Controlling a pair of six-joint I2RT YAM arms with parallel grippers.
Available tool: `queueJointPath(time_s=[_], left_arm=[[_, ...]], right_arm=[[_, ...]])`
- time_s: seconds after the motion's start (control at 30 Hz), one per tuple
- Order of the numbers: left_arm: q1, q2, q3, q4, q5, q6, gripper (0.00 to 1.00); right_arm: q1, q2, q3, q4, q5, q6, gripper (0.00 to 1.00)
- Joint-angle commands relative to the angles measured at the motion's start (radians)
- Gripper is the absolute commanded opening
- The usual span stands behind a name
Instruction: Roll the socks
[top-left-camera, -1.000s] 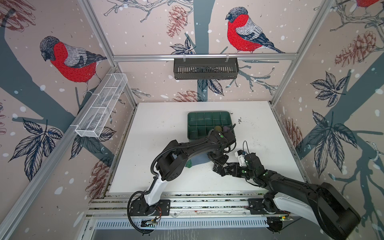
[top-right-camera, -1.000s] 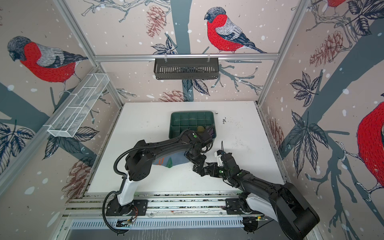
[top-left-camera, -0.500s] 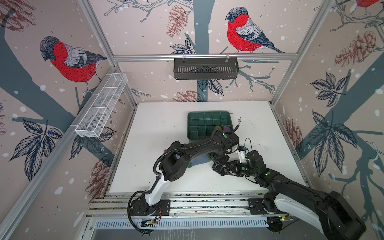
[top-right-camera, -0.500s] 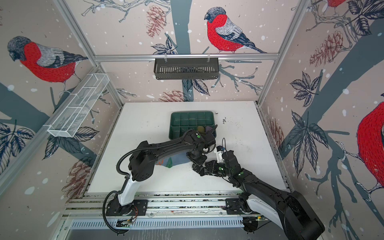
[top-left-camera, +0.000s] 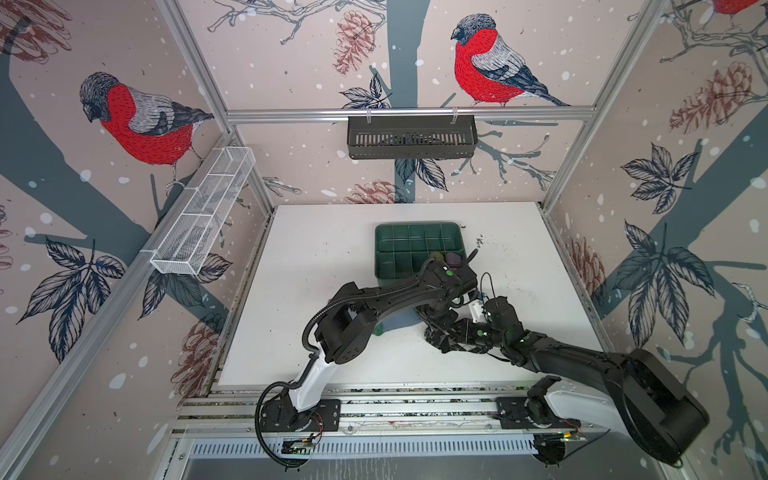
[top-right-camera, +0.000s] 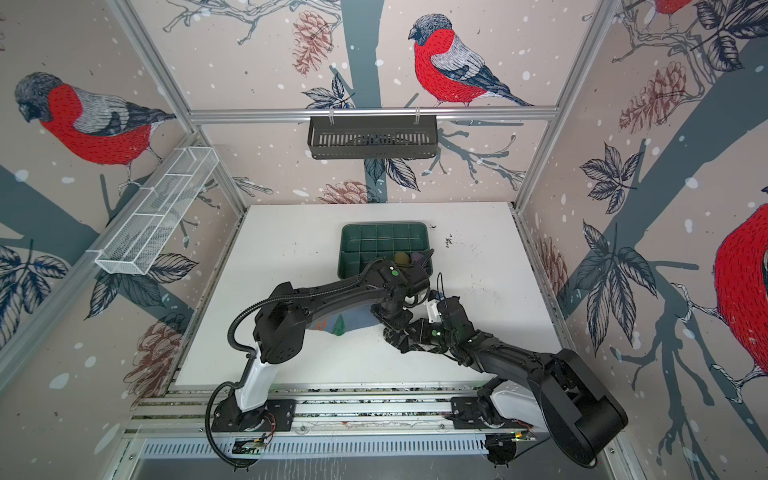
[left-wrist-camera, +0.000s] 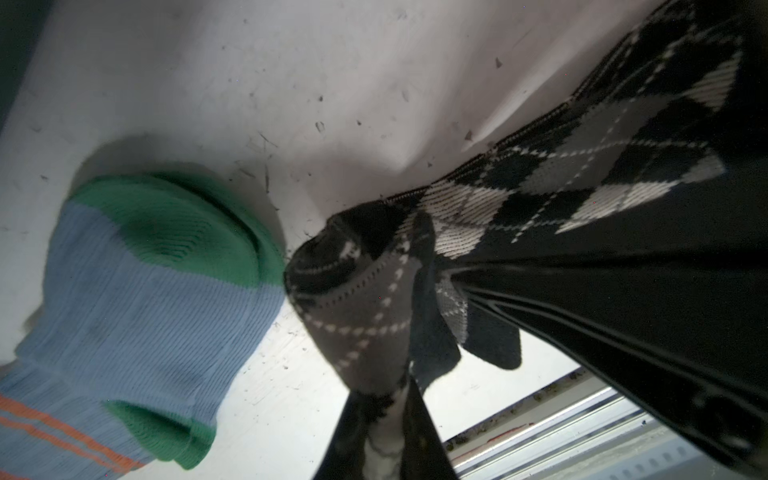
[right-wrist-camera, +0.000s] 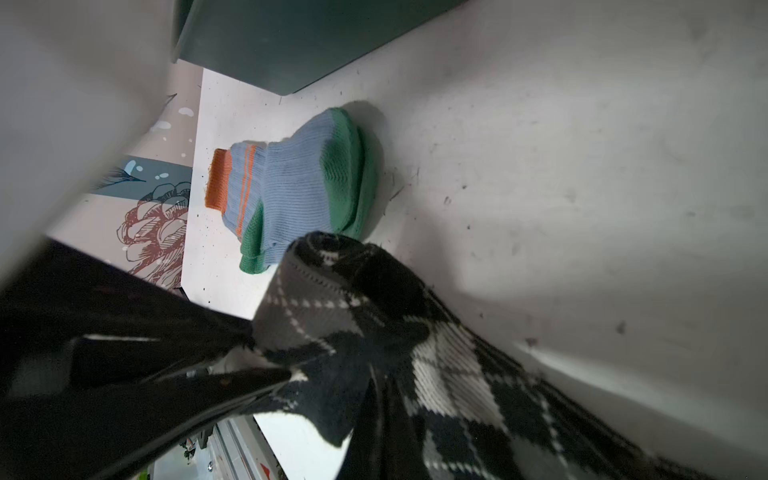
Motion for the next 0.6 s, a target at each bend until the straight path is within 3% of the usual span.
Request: queueJointPath(time_s=[0.0,0.23,0.57], left_arm=[[-0.006,-0.006,-0.003,-0.016,0.022,0.001,0.16],[-0.009,-0.030,-0.044,0.045,0.095,0.011,0.21],[0.002,-0.083,-0.144,0.181,0.222,0.016,0.23]], right_arm=[[0.002,0.042,0.013,0.085,-0.023,0.002,0.05],[0.002,0.166,0.011,0.200,-0.070,0.028,0.04],[-0.008,0.173,0.004,0.195,-0.069,0.022,0.04]])
